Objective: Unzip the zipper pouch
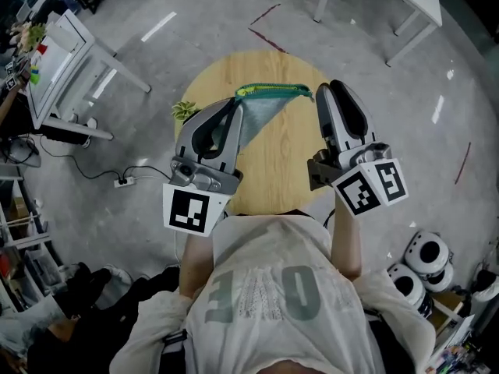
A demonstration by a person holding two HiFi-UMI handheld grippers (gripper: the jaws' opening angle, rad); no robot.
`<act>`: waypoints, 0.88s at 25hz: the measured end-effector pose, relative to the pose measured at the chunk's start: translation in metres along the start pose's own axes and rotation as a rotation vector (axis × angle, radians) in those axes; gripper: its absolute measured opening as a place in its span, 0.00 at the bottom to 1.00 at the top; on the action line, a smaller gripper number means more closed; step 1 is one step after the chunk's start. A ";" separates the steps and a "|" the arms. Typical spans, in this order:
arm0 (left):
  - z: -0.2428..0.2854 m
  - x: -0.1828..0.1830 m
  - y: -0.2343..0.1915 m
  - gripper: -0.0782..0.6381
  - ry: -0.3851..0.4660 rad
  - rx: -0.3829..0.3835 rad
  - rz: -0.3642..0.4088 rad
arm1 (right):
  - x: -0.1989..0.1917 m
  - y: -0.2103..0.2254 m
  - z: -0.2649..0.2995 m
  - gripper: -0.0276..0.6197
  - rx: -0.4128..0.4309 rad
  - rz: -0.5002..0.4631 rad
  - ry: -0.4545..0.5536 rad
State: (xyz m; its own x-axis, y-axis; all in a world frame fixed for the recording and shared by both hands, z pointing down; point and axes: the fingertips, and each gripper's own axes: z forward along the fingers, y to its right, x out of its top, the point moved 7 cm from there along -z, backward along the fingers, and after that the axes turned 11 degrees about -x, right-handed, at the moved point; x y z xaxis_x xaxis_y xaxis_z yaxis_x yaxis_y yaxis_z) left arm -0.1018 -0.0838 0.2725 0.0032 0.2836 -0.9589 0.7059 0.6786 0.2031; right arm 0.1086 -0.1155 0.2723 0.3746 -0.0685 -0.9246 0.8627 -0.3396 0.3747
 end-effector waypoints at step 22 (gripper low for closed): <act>0.008 -0.202 0.010 0.15 -0.169 0.035 -0.808 | -0.035 0.029 -0.007 0.19 -0.149 0.003 -0.105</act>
State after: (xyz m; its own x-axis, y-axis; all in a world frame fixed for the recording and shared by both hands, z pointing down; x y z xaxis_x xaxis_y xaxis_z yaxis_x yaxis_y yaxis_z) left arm -0.0901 -0.1399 0.4667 -0.4101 -0.3904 -0.8243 0.5584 0.6071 -0.5653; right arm 0.1230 -0.1163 0.3156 0.3466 -0.1693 -0.9226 0.9052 -0.1974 0.3763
